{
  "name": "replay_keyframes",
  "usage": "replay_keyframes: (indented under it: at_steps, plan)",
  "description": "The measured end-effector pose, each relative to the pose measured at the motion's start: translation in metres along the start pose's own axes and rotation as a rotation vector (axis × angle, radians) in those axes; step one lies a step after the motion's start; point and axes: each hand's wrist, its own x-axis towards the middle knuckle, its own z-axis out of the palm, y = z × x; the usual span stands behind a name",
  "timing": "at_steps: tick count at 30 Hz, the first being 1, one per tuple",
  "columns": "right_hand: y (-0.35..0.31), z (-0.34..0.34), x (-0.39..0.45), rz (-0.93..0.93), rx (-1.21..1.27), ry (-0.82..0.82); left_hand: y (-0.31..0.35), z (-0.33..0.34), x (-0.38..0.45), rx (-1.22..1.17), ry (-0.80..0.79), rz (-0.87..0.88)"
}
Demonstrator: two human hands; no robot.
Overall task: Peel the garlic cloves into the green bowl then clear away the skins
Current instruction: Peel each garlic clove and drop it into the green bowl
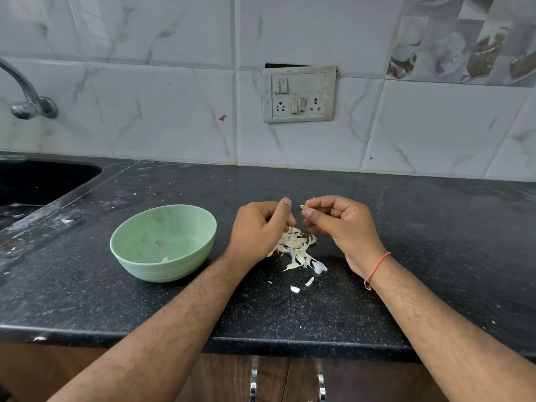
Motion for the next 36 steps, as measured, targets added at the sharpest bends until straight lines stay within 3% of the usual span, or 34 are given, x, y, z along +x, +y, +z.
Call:
replay_keyframes:
  at_steps: [13, 25, 36]
  plan:
    - [0.0025, 0.0, -0.0009, -0.097, -0.162, -0.026, -0.0033, 0.0011, 0.0022, -0.052, -0.038, 0.052]
    - [0.0036, 0.0004, -0.0011, -0.1, -0.139, -0.039, -0.0048, -0.0015, 0.004, -0.13, -0.071, 0.051]
    - [0.004, -0.0012, -0.004, -0.155, -0.234, -0.071, -0.0034, -0.0006, -0.0035, 0.035, 0.001, 0.102]
